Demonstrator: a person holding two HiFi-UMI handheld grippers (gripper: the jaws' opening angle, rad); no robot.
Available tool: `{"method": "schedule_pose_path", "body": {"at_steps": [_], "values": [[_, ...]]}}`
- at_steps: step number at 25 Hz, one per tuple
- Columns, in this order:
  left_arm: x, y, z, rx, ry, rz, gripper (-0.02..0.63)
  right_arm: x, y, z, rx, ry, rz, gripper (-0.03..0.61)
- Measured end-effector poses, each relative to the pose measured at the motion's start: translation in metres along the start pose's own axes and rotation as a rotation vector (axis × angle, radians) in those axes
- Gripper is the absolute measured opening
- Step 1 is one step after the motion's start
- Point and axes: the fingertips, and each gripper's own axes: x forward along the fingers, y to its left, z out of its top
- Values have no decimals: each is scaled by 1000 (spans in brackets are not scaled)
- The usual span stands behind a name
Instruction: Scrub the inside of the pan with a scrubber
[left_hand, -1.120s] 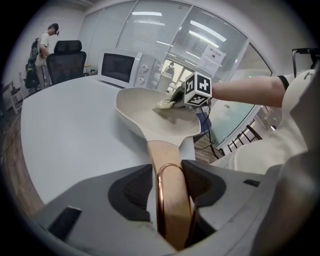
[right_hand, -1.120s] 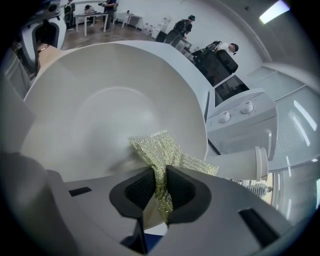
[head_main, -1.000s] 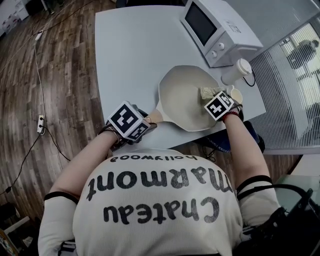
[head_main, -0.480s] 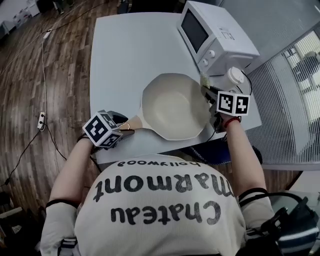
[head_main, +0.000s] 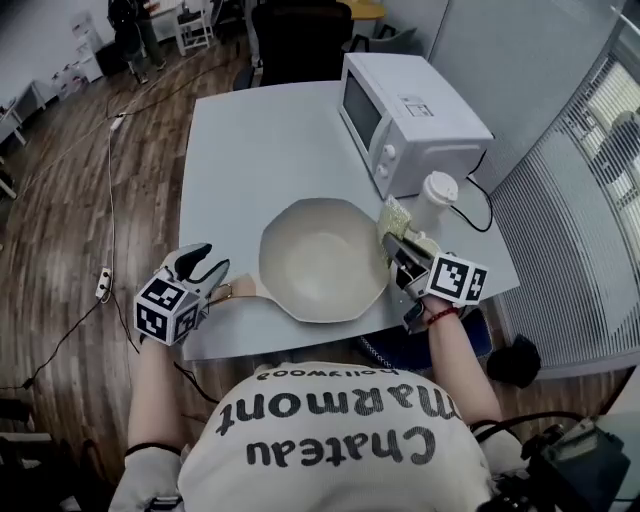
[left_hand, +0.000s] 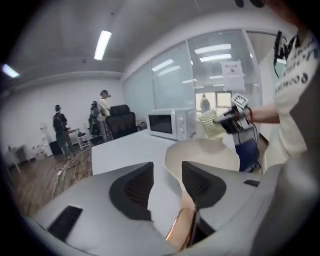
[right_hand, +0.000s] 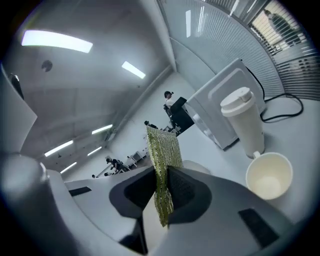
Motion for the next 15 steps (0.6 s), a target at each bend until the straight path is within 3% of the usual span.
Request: {"method": "schedule_pose_path", "body": {"at_steps": [4,7,10,13,15], "values": [[-32,14,43,-307,-339,240,150,2,-4,-20,23,47,57,63],[-62,-2,38,-446,-419,325,51,4,-4,-30,-2,62,73,62],[-98,-16,31,-461,-426,369,-8,-1,0,-29,-5,22,72,62],[-154,-13,39,-402,-524,501,-8,-11,11,-28,-40,-9,79,61],[-176,-16,44,-414,-586,503,-8,-18,16,-26,-92,-26,60,63]]}}
